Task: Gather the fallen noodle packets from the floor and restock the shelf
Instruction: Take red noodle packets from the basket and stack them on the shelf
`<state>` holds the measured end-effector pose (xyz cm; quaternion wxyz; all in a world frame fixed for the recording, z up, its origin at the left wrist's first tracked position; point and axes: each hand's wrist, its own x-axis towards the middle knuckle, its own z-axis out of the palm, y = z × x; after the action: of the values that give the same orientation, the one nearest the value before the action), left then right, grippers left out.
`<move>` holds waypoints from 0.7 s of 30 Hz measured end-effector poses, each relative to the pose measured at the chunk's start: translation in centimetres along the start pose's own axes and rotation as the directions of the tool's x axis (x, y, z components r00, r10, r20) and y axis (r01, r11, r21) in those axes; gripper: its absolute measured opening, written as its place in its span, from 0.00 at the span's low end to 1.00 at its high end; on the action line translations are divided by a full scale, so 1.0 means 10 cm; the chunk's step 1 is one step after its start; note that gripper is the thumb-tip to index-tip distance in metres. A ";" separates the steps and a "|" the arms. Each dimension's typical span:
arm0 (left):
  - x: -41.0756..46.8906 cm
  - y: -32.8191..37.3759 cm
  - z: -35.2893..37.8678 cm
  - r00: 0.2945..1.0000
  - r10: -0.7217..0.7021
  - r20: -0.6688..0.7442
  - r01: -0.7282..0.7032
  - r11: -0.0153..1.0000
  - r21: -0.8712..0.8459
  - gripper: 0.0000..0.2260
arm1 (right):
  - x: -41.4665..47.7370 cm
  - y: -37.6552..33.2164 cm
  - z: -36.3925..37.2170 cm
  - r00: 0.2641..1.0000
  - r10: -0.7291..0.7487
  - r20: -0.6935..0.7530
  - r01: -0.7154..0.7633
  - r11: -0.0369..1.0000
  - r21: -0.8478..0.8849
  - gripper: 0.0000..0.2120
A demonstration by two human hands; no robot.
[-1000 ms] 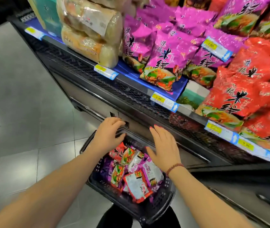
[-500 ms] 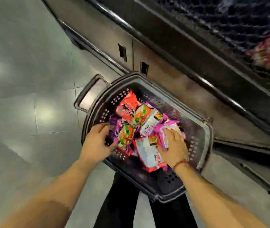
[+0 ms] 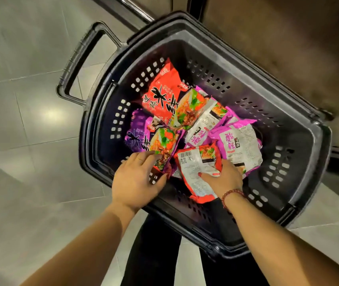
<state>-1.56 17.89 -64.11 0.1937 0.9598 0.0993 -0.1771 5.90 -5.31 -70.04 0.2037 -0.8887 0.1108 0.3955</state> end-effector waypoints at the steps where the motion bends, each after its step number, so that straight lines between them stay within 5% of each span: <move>1: 0.00 0.00 0.00 1.000 0.003 -0.001 -0.003 1.000 0.002 0.23 | 0.01 -0.02 0.02 1.000 -0.002 0.011 0.002 1.000 0.017 0.25; 7: 0.01 0.02 -0.05 0.998 -0.015 0.060 0.015 1.000 -0.008 0.23 | -0.19 -0.22 -0.14 0.986 -0.167 -0.026 0.169 0.980 0.105 0.11; 9: 0.03 0.07 -0.11 0.994 -0.097 0.043 0.103 0.983 -0.151 0.20 | -0.30 -0.30 -0.31 0.963 -0.250 -0.101 0.257 0.965 0.057 0.11; 11: 0.10 0.15 -0.20 0.949 -0.306 0.074 0.305 0.832 -0.464 0.15 | -0.37 -0.32 -0.48 0.912 -0.361 -0.198 0.365 0.931 -0.014 0.14; 14: 0.34 0.25 -0.45 0.775 -0.552 0.308 0.540 0.324 -0.777 0.05 | -0.42 -0.33 -0.72 0.708 -0.620 -0.338 0.616 0.776 -0.134 0.17; 16: 0.53 0.23 -0.58 0.676 -0.471 0.567 0.662 0.051 -0.747 0.12 | -0.39 -0.34 -0.82 0.545 -0.762 -0.349 0.733 0.636 -0.242 0.20; 18: 0.66 0.20 -0.66 0.616 -0.241 0.749 0.766 -0.034 -0.641 0.24 | -0.35 -0.39 -0.89 0.410 -0.861 -0.301 0.819 0.492 -0.294 0.20; 21: 0.73 0.24 -0.66 0.600 0.005 0.800 0.800 0.032 -0.600 0.24 | -0.26 -0.45 -0.89 0.246 -0.943 -0.223 0.874 0.315 -0.370 0.20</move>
<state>7.78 19.34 -60.35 0.6994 0.4074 0.4087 -0.4218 11.58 -5.22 -61.51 0.2908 -0.8597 -0.4194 0.0198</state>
